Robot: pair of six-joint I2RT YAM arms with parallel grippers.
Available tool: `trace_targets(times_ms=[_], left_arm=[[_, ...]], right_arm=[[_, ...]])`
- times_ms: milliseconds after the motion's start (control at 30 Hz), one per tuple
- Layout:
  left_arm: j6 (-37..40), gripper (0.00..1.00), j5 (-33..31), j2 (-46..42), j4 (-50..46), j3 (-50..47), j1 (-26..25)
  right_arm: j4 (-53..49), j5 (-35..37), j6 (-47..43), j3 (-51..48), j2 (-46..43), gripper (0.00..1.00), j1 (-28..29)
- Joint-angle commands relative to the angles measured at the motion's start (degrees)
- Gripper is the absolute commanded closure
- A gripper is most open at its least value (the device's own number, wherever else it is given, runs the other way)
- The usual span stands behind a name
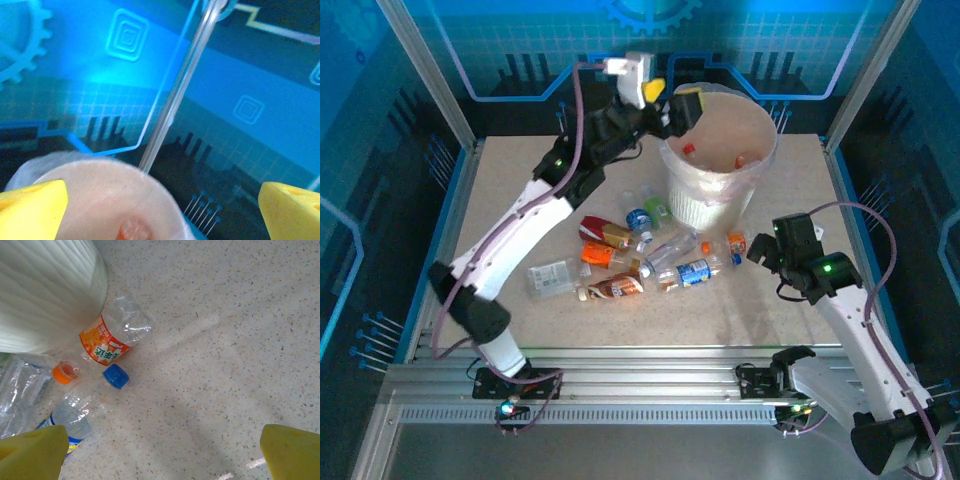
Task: Put the plastic bottles in the bin
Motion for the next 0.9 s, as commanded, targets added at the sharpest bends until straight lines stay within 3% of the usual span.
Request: trace_targets(times_ms=[0,233,500,667,867], left_arm=[[-1.49,0.01,-8.85,-7.81,0.76,-11.53,-0.23],[-13.80,0.01,-25.52,-26.18,-2.75,-36.37,1.55],[-40.13,0.01,-37.69,-43.28,-21.13,-55.75,4.56],[-57.61,0.01,-38.60,-47.13,-33.42,-61.99,5.12],[-70.16,0.01,-34.14,-44.38,-38.47,-66.58,5.12]], right_arm=[[1.07,0.00,0.16,-0.67,-0.10,0.00,-1.07],[2.86,-0.93,-0.91,-0.89,2.31,0.00,-1.19],[4.86,-2.47,-1.77,-1.42,4.33,0.00,-1.26],[5.54,-3.49,-1.54,-1.63,5.18,0.00,-1.31],[5.51,-4.22,-1.69,-1.32,6.73,0.00,-1.36]])
